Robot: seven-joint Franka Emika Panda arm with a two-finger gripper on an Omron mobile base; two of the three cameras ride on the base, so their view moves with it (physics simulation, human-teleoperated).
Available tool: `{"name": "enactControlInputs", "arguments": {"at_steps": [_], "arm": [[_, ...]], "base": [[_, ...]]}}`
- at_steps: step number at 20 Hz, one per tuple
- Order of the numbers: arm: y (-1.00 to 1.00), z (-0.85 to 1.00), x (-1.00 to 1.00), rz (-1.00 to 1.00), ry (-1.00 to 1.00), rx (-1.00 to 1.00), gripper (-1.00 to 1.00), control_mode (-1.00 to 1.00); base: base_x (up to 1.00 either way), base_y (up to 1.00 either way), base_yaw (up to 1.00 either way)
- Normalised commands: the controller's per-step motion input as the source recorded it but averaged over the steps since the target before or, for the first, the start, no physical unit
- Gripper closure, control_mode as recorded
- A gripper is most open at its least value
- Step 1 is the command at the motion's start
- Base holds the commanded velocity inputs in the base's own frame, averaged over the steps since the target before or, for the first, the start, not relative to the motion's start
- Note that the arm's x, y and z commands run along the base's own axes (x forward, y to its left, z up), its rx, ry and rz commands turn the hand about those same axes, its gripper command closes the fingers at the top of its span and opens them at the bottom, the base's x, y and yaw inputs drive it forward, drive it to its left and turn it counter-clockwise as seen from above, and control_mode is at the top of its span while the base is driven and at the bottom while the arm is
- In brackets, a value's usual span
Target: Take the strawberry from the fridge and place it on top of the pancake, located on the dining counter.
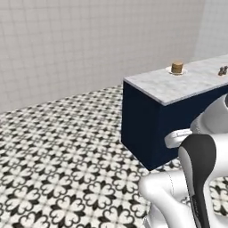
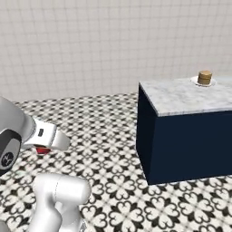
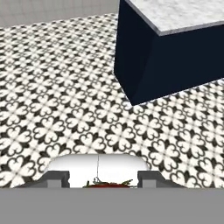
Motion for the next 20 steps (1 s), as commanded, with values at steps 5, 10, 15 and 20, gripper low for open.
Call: {"name": "enactControlInputs", "arguments": {"at_steps": [5,10,15,20], "arm": [[0.00,0.00,0.00,0.00,0.00,0.00,1.00,1.00],[0.00,0.00,0.00,0.00,0.00,0.00,1.00,1.00],[0.00,0.00,0.00,0.00,0.00,0.00,1.00,1.00],[0.00,0.00,0.00,0.00,0.00,0.00,1.00,1.00]], "base": [[1.00,0.93,-0.47],[0.97,1.00,-0.44],[0.97,1.00,-0.45],[0.80,1.00,-0.48]]}}
